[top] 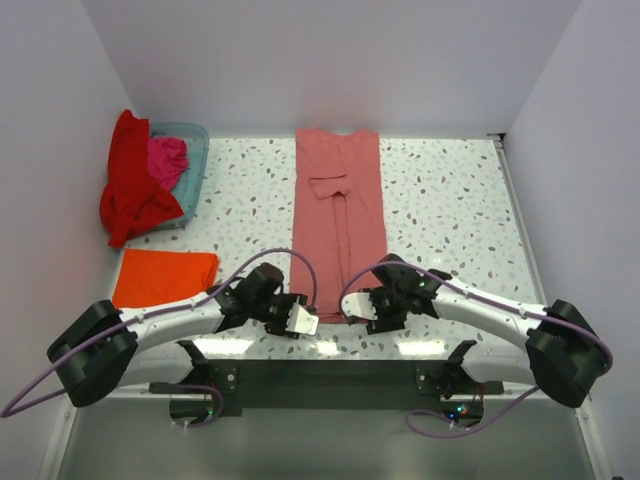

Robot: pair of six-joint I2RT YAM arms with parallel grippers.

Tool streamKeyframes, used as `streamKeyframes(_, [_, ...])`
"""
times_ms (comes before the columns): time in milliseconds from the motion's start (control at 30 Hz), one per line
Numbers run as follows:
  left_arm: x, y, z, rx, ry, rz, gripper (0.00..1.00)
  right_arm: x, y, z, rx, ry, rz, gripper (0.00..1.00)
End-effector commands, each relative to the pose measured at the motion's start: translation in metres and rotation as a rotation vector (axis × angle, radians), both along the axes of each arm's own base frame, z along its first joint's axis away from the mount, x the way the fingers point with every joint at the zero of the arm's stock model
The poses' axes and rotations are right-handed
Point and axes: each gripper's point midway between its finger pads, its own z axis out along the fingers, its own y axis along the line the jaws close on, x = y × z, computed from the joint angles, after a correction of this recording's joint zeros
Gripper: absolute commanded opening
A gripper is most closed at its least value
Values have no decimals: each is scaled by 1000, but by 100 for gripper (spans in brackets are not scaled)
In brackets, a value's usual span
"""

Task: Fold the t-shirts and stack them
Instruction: Fold the tshirt

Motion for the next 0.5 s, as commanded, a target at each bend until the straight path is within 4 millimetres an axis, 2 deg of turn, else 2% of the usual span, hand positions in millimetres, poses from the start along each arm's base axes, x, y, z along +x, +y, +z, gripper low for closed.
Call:
streamKeyframes(0, [19, -11, 10, -23, -86, -1, 55, 10, -1, -12, -29, -57, 33, 57])
streamKeyframes(167, [21, -8, 4, 8, -95, -5, 56, 7, -7, -24, -54, -46, 46, 49])
streamKeyframes(300, [20, -6, -8, 52, -65, -20, 50, 7, -8, -30, -74, -37, 46, 38])
streamKeyframes(467, [20, -4, -22, 115, -13, -19, 31, 8, -7, -34, -76, -34, 32, 23])
